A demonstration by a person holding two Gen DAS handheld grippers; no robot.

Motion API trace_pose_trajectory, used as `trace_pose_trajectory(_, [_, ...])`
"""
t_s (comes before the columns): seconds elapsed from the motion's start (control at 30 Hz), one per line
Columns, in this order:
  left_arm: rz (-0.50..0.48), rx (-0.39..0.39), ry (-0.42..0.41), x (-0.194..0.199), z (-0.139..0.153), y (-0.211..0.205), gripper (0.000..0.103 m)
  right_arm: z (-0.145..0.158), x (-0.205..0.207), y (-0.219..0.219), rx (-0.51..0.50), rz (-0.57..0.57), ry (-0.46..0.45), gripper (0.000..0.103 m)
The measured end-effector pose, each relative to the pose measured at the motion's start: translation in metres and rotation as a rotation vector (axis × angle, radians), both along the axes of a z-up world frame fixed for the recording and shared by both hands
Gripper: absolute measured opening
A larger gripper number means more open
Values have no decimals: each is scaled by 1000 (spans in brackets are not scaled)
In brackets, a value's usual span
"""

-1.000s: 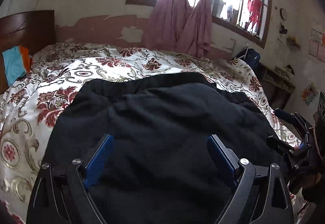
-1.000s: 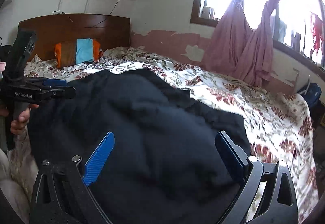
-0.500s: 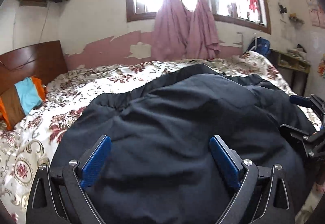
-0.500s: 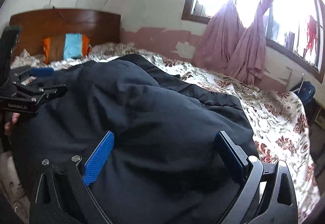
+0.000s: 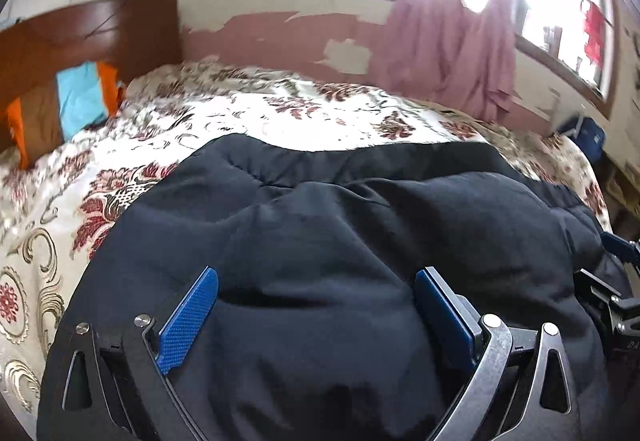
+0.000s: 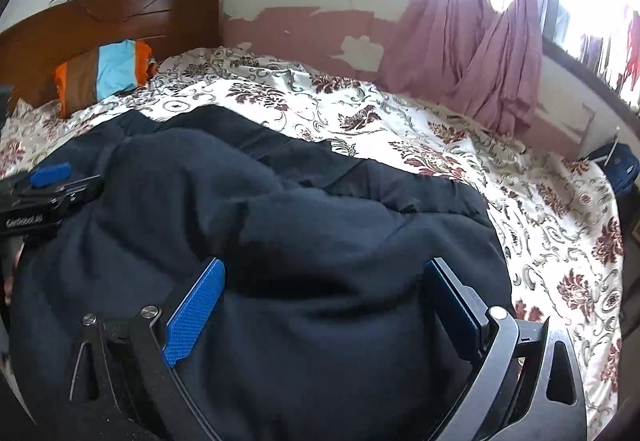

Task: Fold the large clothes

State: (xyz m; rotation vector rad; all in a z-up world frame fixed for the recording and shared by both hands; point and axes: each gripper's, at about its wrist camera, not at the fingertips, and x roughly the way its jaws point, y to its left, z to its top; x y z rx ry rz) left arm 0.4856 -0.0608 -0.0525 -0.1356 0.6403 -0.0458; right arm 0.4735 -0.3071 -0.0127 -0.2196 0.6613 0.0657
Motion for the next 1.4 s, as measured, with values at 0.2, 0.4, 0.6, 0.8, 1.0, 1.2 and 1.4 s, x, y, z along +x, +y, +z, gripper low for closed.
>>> trace_pose_trajectory(0.2, [54,-1,79,33,-5,14,103,-23,48,-9,48,1,96,101])
trace_pose_trajectory(0.4, [32,-3,119,44,-12,14,103,-43,60,-26,163,14,142,102])
trace_pose_trajectory(0.6, [36,6,102,44,-17,11,103,-63,67,-34,236,19,171,102])
trace_pose_trajectory(0.8, [46,47,79,44,-20,3,103,-67,68,-31,219,14,162,102])
trace_pose_trajectory(1.0, [41,25,58,41,-22,7,103,-63,61,-30,211,10,146,102])
trace_pose_trajectory(1.2, [22,-18,38,36,-23,14,103,-58,49,-27,191,-2,90,102])
trace_pose_trajectory(1.4, [18,-185,-10,8,-9,42,103,-38,17,-37,194,-30,22,102])
